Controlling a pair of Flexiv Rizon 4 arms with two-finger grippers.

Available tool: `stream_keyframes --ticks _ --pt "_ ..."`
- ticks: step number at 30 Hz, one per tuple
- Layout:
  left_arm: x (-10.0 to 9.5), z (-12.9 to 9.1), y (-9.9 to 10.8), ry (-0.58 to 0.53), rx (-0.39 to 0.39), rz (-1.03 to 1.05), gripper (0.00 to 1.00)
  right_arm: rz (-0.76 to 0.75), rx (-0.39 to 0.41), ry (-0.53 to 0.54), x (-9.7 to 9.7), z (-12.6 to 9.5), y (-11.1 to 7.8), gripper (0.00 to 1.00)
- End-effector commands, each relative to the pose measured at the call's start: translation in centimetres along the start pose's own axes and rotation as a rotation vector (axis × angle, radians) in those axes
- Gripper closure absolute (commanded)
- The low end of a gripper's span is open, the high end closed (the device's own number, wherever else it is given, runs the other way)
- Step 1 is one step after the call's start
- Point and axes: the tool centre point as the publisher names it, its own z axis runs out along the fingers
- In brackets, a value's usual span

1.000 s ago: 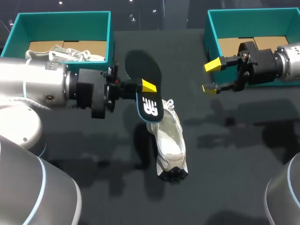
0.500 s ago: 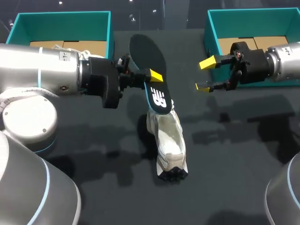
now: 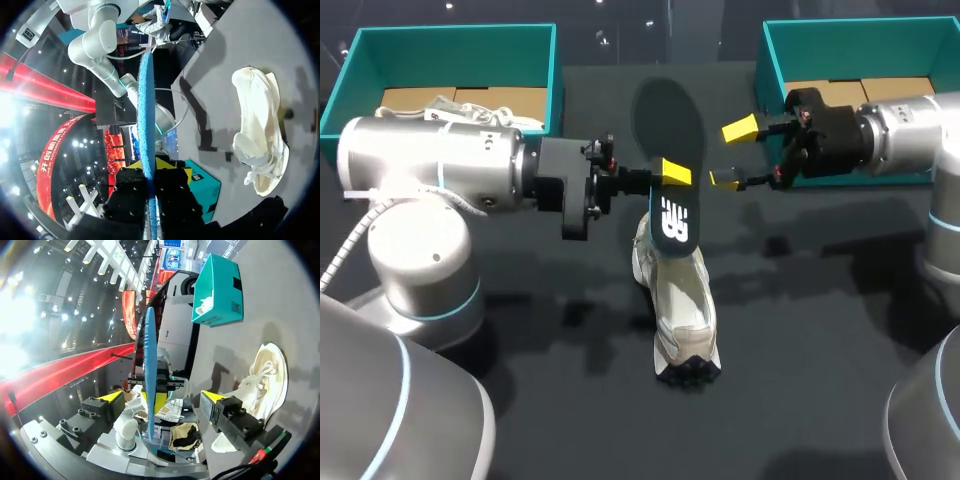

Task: Take the shoe out of the shoebox, open the shoe tongue, remove and reinsert the insole, then place the shoe into the shoebox

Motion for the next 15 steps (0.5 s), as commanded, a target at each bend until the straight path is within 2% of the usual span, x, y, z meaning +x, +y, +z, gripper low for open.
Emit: stream_keyframes --ticks 1,4,7,10,12,14,15 --pt "0.7 2.5 0.9 -0.036 0.002 -0.003 1.0 -0.008 -0.008 -0.007 0.1 0.8 0.0 0.05" --pt "0.9 3.0 0.9 -0.044 -0.014 -0.015 1.0 -0.012 -0.029 -0.023 0.3 1.1 -0.3 0.23" --pt "1.1 3.3 0.8 -0.05 -0.028 -0.024 1.0 -0.015 -0.041 -0.03 0.3 1.5 -0.4 0.3" --pt "1.3 3.4 0.7 -0.056 -0.043 -0.035 1.0 -0.022 -0.061 -0.025 0.3 1.8 -0.5 0.28" --pt "1.3 3.4 0.6 -0.059 -0.048 -0.037 1.0 -0.028 -0.076 -0.015 0.2 1.8 -0.5 0.31" --pt "1.4 3.4 0.5 -0.062 -0.056 -0.041 1.0 -0.031 -0.086 -0.007 0.2 1.9 -0.5 0.46" --pt "1.4 3.4 0.5 -0.064 -0.06 -0.041 1.0 -0.029 -0.087 -0.002 0.2 2.0 -0.5 0.5"
